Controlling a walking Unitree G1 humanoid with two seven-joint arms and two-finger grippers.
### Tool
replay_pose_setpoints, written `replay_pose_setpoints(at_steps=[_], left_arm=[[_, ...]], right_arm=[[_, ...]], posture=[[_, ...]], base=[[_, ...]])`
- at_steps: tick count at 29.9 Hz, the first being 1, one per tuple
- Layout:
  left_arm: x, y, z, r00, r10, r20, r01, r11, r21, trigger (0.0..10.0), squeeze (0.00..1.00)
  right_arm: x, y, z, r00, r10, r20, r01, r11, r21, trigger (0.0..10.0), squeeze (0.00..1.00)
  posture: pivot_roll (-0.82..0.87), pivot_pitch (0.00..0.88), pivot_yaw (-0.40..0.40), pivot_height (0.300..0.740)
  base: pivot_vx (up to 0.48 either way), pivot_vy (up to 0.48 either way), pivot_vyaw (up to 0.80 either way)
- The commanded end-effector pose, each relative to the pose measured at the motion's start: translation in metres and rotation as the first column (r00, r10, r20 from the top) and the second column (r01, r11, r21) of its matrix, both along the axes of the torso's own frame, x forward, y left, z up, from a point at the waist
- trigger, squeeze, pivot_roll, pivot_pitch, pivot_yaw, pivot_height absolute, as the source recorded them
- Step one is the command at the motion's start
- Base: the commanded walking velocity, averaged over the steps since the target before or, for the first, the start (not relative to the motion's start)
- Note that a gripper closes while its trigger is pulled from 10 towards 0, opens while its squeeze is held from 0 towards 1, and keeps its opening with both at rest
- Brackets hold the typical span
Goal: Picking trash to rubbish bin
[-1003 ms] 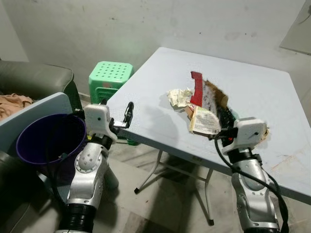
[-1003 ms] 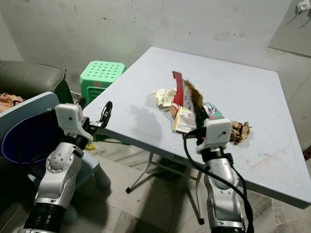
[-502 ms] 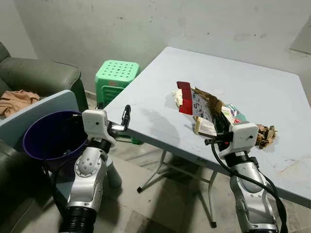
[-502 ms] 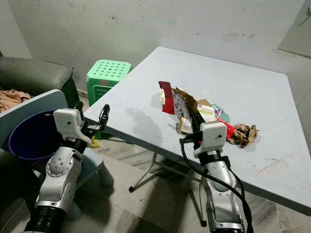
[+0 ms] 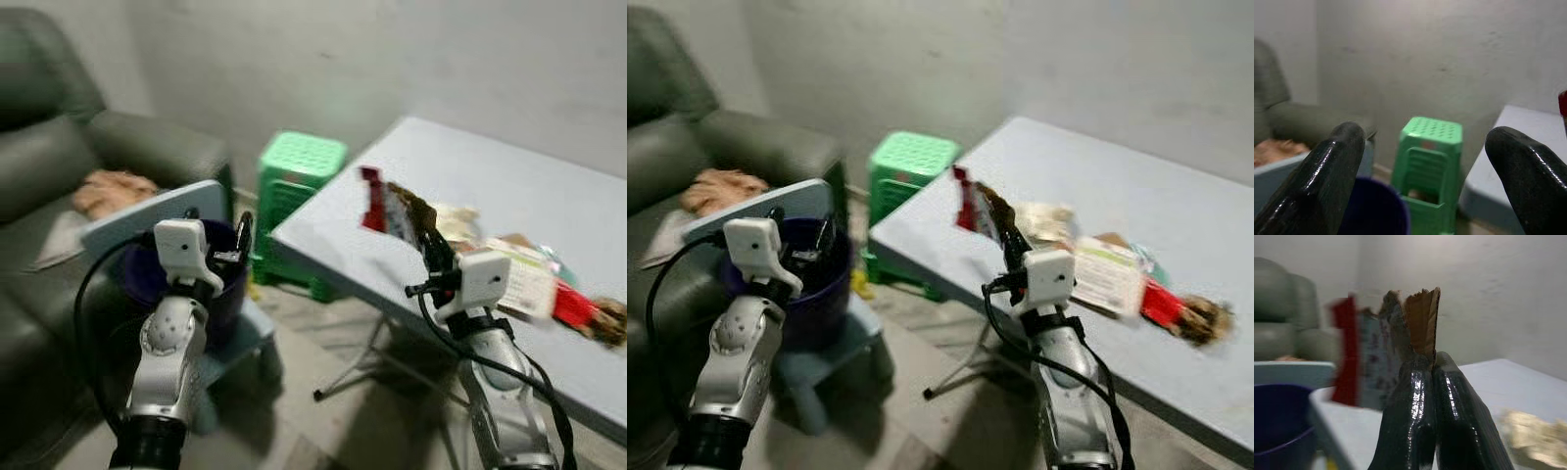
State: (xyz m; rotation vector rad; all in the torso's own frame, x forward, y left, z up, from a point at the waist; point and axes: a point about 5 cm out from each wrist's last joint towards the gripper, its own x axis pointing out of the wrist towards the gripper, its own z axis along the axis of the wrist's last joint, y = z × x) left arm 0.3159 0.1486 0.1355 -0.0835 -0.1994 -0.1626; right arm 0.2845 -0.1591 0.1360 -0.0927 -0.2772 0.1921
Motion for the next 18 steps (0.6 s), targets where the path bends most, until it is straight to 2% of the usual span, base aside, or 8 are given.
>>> replay_pose_setpoints(at_steps=[1, 18], left_arm=[[0.0007, -0.0058, 0.0019, 1.0, -0.019, 0.0, 0.019, 1.0, 0.009, 10.0, 0.0], [0.0012, -0.0082, 0.0021, 1.0, -0.02, -0.016, 0.02, 1.0, 0.004, 10.0, 0.0]], right_arm=[[-0.0011, -0.0044, 0.0031, 1.0, -0.01, 0.012, 0.01, 1.0, 0.003, 10.0, 0.0], [-0.0029, -0.0057, 0.0033, 1.0, -0.002, 0.005, 0.002, 1.0, -0.011, 10.0, 0.0]], posture=[[0.02, 0.0, -0.086, 0.74], [0.01, 0.0, -0.091, 0.74]], base=[[0.0, 0.0, 0.8], [0.0, 0.0, 0.8]])
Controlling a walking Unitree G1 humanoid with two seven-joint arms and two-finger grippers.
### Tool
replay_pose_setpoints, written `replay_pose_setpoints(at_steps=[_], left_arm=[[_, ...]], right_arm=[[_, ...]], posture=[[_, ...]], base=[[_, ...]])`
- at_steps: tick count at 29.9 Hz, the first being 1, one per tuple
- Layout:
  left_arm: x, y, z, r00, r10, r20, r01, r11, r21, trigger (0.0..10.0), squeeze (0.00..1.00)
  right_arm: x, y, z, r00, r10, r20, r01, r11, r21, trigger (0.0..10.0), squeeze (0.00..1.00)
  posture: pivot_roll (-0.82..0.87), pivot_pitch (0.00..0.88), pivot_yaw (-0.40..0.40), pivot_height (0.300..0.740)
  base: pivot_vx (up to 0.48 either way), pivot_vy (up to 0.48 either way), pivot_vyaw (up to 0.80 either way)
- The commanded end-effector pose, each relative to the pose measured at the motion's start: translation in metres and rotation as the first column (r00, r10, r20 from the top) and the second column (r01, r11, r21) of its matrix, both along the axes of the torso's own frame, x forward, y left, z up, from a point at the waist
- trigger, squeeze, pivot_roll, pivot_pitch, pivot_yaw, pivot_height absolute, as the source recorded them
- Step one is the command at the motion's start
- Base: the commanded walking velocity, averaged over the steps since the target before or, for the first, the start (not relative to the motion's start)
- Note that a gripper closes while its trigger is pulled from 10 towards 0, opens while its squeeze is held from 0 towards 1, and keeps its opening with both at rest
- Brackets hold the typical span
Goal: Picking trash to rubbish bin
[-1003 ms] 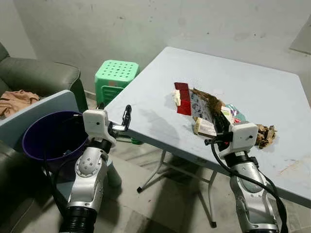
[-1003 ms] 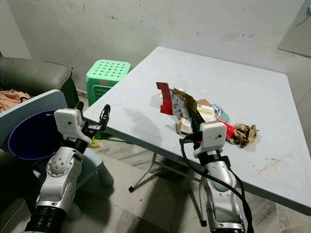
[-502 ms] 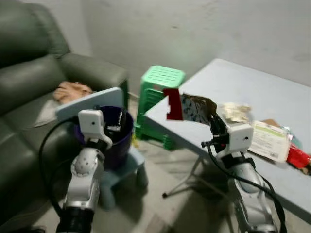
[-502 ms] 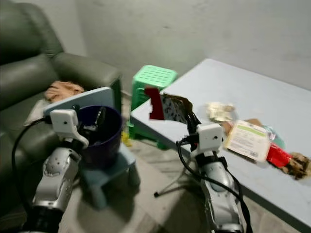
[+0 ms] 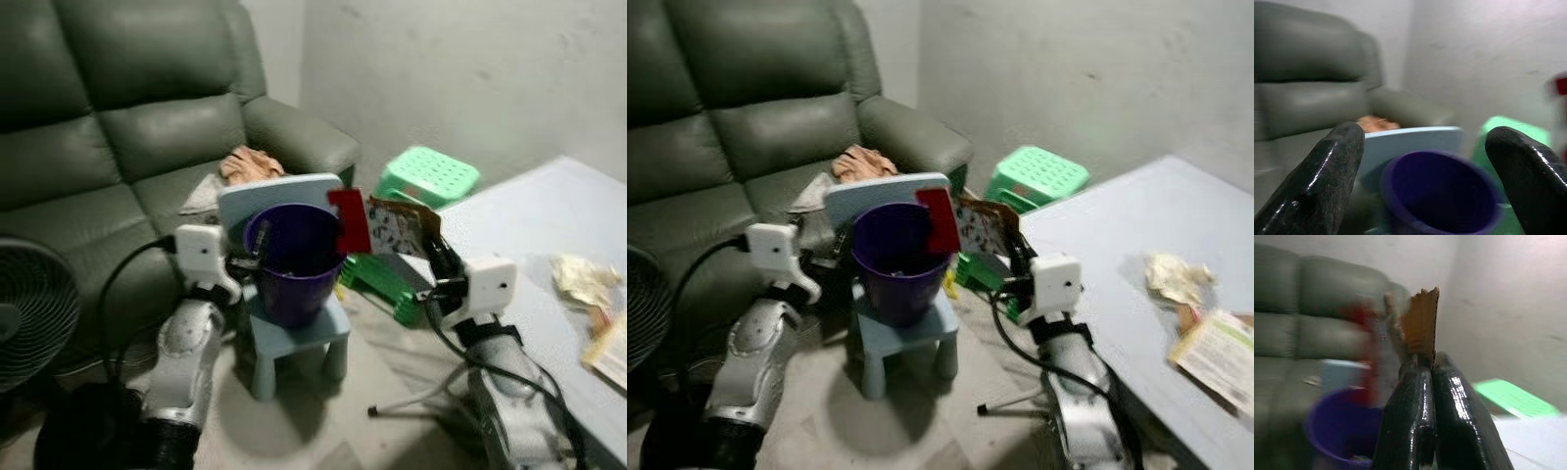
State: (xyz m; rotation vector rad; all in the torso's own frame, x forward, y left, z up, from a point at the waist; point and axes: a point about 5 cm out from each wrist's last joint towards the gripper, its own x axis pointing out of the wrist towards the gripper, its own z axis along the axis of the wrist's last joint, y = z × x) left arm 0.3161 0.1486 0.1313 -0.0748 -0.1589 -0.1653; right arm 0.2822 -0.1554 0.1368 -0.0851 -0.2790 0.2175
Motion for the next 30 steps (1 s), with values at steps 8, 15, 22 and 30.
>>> replay_pose_setpoints(at_steps=[8, 15, 22, 30], left_arm=[[-0.0001, -0.0084, 0.0061, 1.0, -0.016, 0.024, 0.016, 1.0, -0.006, 10.0, 0.0], [-0.0011, -0.0074, 0.0052, 1.0, 0.009, 0.028, -0.01, 1.0, 0.022, 10.0, 0.0], [-0.0005, -0.0089, 0.0031, 1.0, -0.018, 0.002, 0.018, 1.0, -0.006, 10.0, 0.0], [0.0002, -0.008, 0.0034, 1.0, -0.019, 0.0, 0.019, 1.0, -0.011, 10.0, 0.0]], right_arm=[[-0.0005, -0.0087, 0.0017, 1.0, -0.01, -0.011, 0.01, 0.999, 0.04, 10.0, 0.0], [-0.002, -0.0079, 0.0007, 1.0, 0.005, -0.023, -0.003, 0.998, 0.062, 10.0, 0.0], [-0.0023, -0.0071, 0.0001, 0.999, 0.017, -0.029, -0.015, 0.997, 0.07, 10.0, 0.0], [-0.0021, -0.0057, -0.0002, 0.999, 0.027, -0.033, -0.025, 0.997, 0.071, 10.0, 0.0]], posture=[[0.02, 0.0, -0.093, 0.74], [0.02, 0.0, -0.094, 0.74], [0.02, 0.0, -0.094, 0.74], [0.02, 0.0, -0.093, 0.74]], base=[[0.0, 0.0, 0.7], [0.0, 0.0, 0.0], [0.0, 0.0, 0.0], [0.152, 0.0, 0.0]])
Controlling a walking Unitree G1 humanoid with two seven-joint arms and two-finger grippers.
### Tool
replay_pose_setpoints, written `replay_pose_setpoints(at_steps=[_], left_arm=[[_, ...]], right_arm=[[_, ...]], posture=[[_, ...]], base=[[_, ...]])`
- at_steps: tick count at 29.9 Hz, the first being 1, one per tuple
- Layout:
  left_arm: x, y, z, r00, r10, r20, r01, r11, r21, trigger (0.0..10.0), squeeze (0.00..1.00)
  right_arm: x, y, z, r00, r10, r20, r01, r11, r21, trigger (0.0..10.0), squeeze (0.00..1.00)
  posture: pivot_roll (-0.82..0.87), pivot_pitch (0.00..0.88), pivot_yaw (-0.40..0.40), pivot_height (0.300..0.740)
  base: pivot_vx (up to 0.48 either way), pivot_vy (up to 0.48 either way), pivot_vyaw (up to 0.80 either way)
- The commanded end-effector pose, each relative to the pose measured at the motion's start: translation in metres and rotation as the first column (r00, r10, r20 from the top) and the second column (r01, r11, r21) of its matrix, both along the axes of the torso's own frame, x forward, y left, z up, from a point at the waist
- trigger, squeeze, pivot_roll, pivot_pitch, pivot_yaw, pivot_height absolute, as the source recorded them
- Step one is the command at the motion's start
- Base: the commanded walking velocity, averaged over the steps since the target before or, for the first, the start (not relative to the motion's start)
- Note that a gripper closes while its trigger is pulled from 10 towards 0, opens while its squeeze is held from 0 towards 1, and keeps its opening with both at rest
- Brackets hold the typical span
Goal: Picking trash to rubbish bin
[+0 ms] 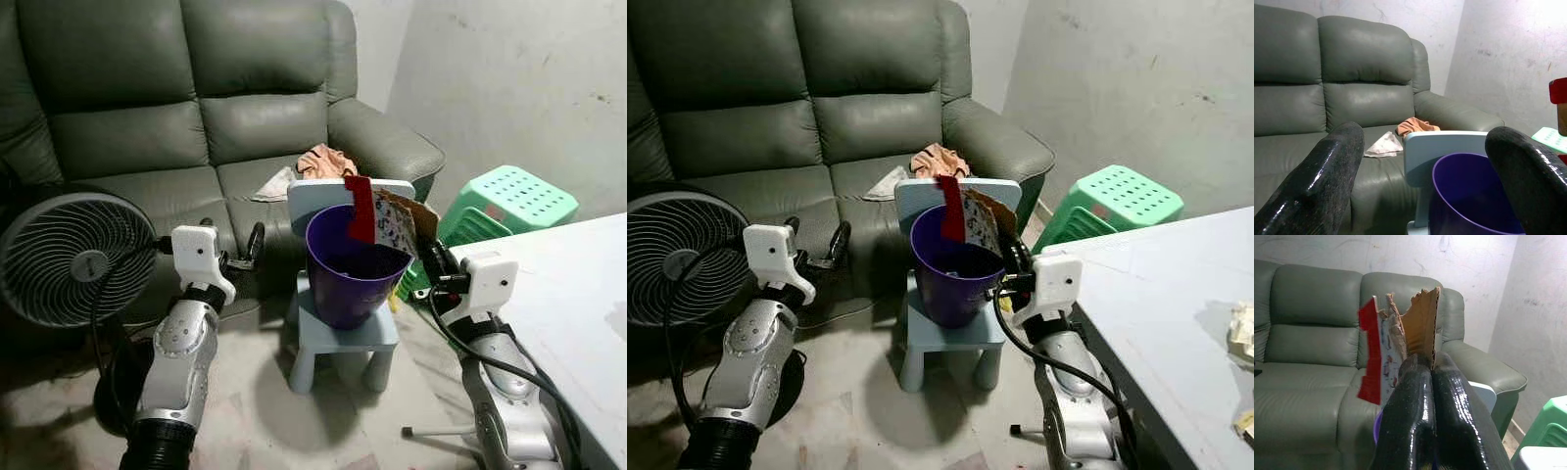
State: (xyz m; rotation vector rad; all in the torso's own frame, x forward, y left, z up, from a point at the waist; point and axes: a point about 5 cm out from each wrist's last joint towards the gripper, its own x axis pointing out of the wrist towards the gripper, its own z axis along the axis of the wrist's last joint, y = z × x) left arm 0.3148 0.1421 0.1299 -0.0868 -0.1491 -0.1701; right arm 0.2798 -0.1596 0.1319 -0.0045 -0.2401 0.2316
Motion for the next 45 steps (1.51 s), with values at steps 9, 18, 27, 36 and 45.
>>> replay_pose_setpoints(at_steps=[9, 18, 27, 36, 45], left_arm=[[0.004, -0.002, 0.007, 1.0, -0.02, 0.01, 0.02, 1.0, 0.002, 10.0, 0.0], [0.005, -0.002, 0.007, 1.0, -0.023, 0.008, 0.023, 1.0, 0.008, 10.0, 0.0], [0.005, -0.004, 0.011, 0.999, -0.013, 0.032, 0.013, 1.0, 0.005, 10.0, 0.0], [0.003, -0.006, 0.013, 0.998, -0.012, 0.054, 0.012, 1.0, -0.003, 10.0, 0.0], [-0.007, -0.014, 0.011, 0.995, -0.08, 0.066, 0.081, 0.997, -0.013, 10.0, 0.0]], right_arm=[[0.002, 0.0, 0.006, 1.0, 0.012, 0.015, -0.013, 1.0, 0.005, 10.0, 0.0], [0.002, 0.001, 0.004, 1.0, 0.018, 0.011, -0.017, 1.0, -0.001, 10.0, 0.0], [0.002, 0.002, 0.004, 0.999, 0.032, 0.005, -0.031, 0.999, -0.016, 10.0, 0.0], [0.009, 0.002, 0.003, 0.997, 0.074, -0.029, -0.077, 0.993, -0.091, 10.0, 0.0], [0.024, -0.002, 0.009, 0.992, 0.119, -0.043, -0.125, 0.978, -0.17, 10.0, 0.0]], posture=[[0.02, 0.0, -0.089, 0.74], [0.02, 0.0, -0.084, 0.74], [0.02, 0.0, -0.088, 0.74], [0.02, 0.0, -0.1, 0.74], [0.03, 0.0, -0.126, 0.74]], base=[[0.454, 0.0, 0.0], [0.453, 0.0, 0.0], [0.333, 0.0, 0.0], [0.0, 0.0, 0.0], [0.0, 0.0, 0.0]])
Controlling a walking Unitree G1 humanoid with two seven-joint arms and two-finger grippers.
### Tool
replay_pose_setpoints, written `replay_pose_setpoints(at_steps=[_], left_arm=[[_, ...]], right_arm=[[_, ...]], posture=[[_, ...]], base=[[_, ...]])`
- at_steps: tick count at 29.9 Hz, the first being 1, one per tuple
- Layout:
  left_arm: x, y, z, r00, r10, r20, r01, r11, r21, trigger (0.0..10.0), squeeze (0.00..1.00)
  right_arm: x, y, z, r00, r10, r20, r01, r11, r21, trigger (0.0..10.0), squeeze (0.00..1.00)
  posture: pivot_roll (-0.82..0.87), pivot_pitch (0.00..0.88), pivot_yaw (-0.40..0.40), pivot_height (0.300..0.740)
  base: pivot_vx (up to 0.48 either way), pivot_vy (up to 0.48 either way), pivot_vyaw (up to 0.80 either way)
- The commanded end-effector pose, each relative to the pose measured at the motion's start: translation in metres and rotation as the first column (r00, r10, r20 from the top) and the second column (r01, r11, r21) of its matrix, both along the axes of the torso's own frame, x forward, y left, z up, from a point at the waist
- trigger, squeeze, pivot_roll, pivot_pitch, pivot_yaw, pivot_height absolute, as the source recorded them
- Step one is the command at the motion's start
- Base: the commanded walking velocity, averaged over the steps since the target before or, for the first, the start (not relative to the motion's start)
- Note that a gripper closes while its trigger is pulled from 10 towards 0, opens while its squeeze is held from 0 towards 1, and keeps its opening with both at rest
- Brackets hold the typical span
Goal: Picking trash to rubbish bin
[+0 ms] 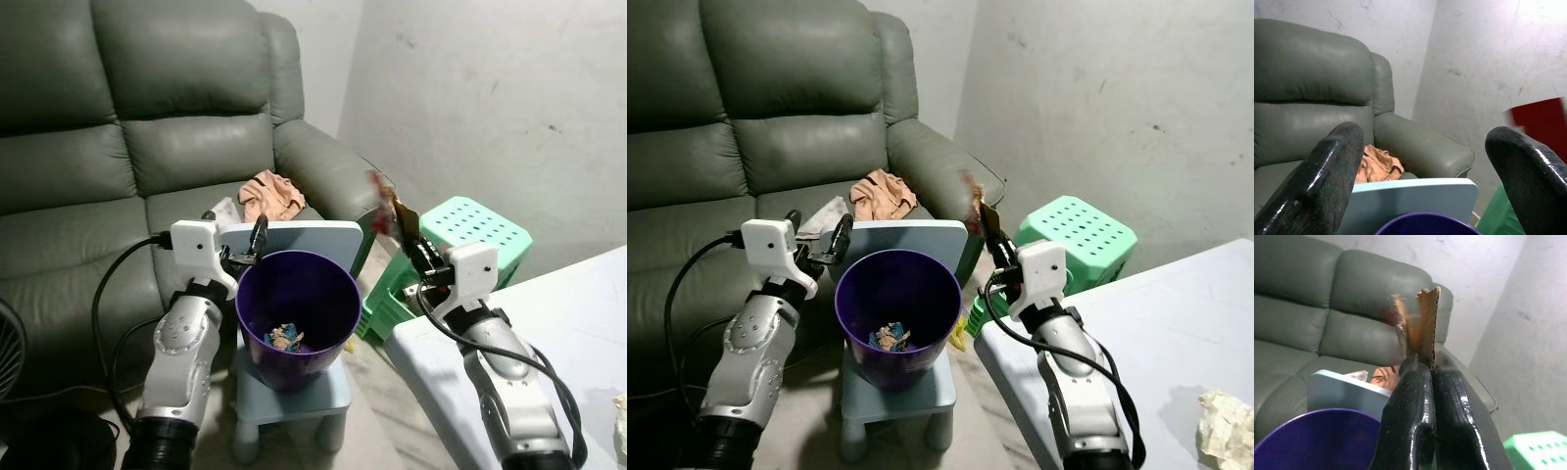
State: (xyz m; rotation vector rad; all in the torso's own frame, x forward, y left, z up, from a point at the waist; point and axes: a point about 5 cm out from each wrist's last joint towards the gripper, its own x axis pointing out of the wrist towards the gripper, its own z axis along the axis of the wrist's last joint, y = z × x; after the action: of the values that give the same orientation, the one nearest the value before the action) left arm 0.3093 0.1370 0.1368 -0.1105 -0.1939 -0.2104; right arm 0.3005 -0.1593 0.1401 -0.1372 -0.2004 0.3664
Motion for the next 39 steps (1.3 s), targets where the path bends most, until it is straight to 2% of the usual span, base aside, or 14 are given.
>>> replay_pose_setpoints(at_steps=[1, 6, 8, 11, 16, 19, 20, 27, 33, 39], left_arm=[[-0.006, -0.014, 0.002, 0.998, -0.06, 0.024, 0.06, 0.998, 0.014, 10.0, 0.0], [-0.019, -0.026, -0.002, 0.996, -0.091, 0.016, 0.091, 0.996, 0.009, 10.0, 0.0], [-0.032, -0.035, -0.007, 0.993, -0.115, 0.002, 0.115, 0.993, 0.014, 10.0, 0.0], [-0.043, -0.044, -0.01, 0.992, -0.128, -0.006, 0.128, 0.992, 0.01, 10.0, 0.0], [-0.062, -0.055, -0.013, 0.989, -0.141, -0.033, 0.141, 0.99, -0.005, 10.0, 0.0], [-0.068, -0.059, -0.013, 0.988, -0.148, -0.038, 0.148, 0.989, -0.006, 10.0, 0.0], [-0.073, -0.062, -0.012, 0.987, -0.154, -0.044, 0.154, 0.988, -0.006, 10.0, 0.0], [-0.084, -0.064, -0.009, 0.986, -0.156, -0.061, 0.156, 0.988, 0.0, 10.0, 0.0], [-0.089, -0.066, -0.007, 0.986, -0.157, -0.064, 0.158, 0.987, 0.007, 10.0, 0.0], [-0.099, -0.075, -0.007, 0.979, -0.188, -0.084, 0.189, 0.982, -0.003, 10.0, 0.0]], right_arm=[[0.007, -0.003, 0.002, 1.0, 0.014, -0.012, -0.015, 0.999, -0.036, 10.0, 0.0], [0.013, -0.005, 0.003, 0.999, 0.035, -0.026, -0.037, 0.997, -0.062, 10.0, 0.0], [0.017, -0.004, 0.002, 0.997, 0.061, -0.045, -0.065, 0.994, -0.084, 10.0, 0.0], [0.019, -0.005, 0.001, 0.995, 0.084, -0.06, -0.09, 0.991, -0.096, 10.0, 0.0], [0.031, 0.005, -0.002, 0.987, 0.121, -0.104, -0.134, 0.983, -0.128, 10.0, 0.0], [0.038, 0.012, -0.005, 0.982, 0.13, -0.139, -0.148, 0.981, -0.122, 10.0, 0.0], [0.042, 0.019, -0.007, 0.977, 0.151, -0.152, -0.172, 0.975, -0.137, 10.0, 0.0], [0.055, 0.045, -0.019, 0.952, 0.197, -0.233, -0.242, 0.953, -0.184, 10.0, 0.0], [0.059, 0.056, -0.023, 0.941, 0.211, -0.266, -0.264, 0.947, -0.182, 10.0, 0.0], [0.063, 0.062, -0.026, 0.937, 0.204, -0.283, -0.261, 0.948, -0.18, 10.0, 0.0]], posture=[[0.03, 0.009, -0.134, 0.74], [0.05, 0.062, -0.174, 0.74], [0.06, 0.09, -0.194, 0.74], [0.07, 0.12, -0.214, 0.74], [0.1, 0.184, -0.246, 0.74], [0.1, 0.202, -0.249, 0.74], [0.11, 0.222, -0.256, 0.74], [0.12, 0.245, -0.263, 0.74], [0.14, 0.243, -0.259, 0.74], [0.14, 0.248, -0.255, 0.74]], base=[[0.0, 0.0, 0.0], [0.0, 0.0, 0.0], [0.0, 0.0, 0.0], [0.0, 0.0, 0.0], [0.0, 0.0, 0.0], [0.0, 0.0, 0.0], [0.0, 0.0, 0.0], [0.0, 0.0, 0.0], [0.0, 0.0, 0.0], [0.0, 0.0, 0.0]])
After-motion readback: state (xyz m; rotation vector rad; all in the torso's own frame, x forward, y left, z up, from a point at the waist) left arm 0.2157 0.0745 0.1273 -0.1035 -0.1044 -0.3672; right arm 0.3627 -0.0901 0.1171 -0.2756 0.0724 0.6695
